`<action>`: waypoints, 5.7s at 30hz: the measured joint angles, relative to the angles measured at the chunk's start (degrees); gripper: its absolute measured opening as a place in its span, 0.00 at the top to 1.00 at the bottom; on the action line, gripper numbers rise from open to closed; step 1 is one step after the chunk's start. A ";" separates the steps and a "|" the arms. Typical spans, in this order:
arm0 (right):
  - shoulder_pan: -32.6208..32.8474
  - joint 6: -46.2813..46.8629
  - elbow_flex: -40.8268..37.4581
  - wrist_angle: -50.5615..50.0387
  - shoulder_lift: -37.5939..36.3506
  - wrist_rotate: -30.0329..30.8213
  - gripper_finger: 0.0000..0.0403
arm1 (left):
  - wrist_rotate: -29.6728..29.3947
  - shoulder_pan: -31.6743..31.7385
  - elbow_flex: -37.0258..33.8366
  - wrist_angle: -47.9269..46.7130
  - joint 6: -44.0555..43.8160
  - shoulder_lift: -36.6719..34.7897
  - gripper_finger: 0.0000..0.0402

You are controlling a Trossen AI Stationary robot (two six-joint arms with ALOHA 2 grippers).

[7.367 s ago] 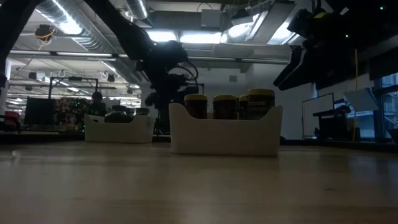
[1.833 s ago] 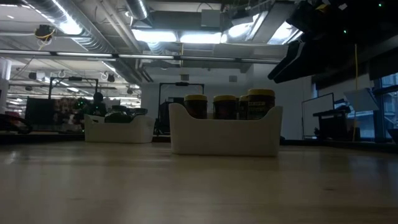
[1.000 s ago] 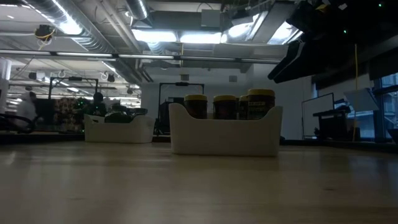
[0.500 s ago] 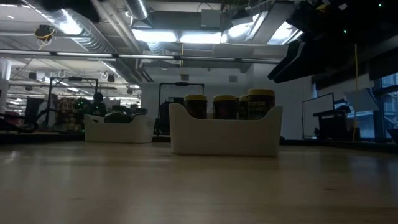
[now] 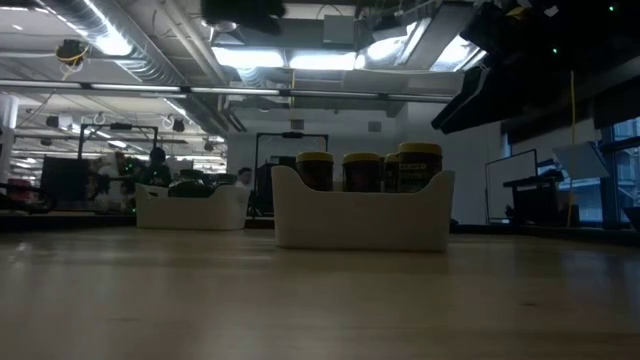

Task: Sort spices by type
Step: Put the orange seasoning pack into the black bin

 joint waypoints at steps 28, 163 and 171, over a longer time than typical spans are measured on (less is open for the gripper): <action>0.04 47.20 25.18 -74.40 -0.02 -21.58 0.28 | 2.36 8.40 -0.07 23.94 19.52 20.70 0.56; 10.16 14.92 19.49 -18.57 17.28 -17.73 0.97 | 7.17 2.80 -0.04 20.50 16.17 17.69 0.56; 10.16 16.85 31.95 -32.20 27.01 -18.40 0.97 | 5.32 -2.83 -0.02 12.60 8.40 15.39 0.56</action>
